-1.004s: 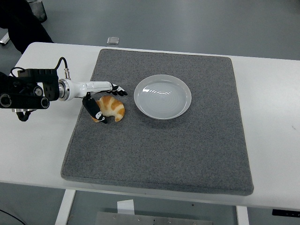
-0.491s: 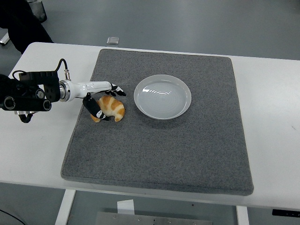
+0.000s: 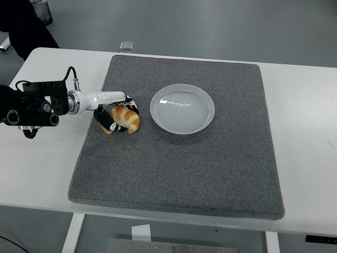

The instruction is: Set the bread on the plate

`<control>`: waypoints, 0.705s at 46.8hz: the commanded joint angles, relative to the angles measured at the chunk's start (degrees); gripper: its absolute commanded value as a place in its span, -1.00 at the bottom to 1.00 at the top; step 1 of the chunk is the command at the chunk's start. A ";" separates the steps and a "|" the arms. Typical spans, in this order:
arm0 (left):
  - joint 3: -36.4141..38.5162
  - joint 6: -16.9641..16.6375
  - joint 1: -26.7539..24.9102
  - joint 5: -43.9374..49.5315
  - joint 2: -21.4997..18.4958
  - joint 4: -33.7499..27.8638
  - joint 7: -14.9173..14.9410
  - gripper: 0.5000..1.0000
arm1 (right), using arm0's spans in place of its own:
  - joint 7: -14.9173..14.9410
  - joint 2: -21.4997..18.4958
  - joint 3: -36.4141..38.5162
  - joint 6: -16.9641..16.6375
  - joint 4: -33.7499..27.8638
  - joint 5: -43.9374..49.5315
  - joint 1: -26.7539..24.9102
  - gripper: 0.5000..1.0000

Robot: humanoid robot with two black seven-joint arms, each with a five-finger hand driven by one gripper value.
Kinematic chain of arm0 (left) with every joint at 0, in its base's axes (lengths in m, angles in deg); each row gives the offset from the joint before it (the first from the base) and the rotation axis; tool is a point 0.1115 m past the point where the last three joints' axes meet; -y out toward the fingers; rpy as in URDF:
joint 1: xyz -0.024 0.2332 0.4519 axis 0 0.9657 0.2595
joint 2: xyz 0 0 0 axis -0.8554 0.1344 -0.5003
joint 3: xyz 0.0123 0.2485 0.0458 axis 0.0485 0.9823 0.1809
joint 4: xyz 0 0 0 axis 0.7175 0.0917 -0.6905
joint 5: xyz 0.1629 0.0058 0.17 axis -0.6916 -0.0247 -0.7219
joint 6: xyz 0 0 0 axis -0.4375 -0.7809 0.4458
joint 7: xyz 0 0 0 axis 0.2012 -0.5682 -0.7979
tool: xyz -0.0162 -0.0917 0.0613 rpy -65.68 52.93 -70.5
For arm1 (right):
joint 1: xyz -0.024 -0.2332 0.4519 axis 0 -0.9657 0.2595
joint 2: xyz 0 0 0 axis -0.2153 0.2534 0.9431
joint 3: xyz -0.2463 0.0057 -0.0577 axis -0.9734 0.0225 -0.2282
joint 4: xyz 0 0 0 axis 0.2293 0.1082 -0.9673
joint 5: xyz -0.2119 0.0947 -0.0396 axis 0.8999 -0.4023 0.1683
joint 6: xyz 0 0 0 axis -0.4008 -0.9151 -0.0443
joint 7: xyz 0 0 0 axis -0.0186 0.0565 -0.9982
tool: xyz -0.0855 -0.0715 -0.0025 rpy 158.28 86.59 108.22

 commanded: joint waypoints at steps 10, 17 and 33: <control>0.01 -0.06 0.36 -1.97 0.00 0.21 0.01 -1.00 | 0.00 0.00 0.00 0.00 0.00 0.00 0.00 0.82; -0.08 -0.58 0.36 -1.97 0.00 0.21 -0.08 -1.00 | 0.00 0.00 0.00 0.00 0.00 0.00 0.00 0.82; -0.79 -0.50 -6.05 -1.88 -1.76 -0.66 -0.35 -1.00 | 0.00 0.00 0.00 0.00 0.00 0.00 0.00 0.81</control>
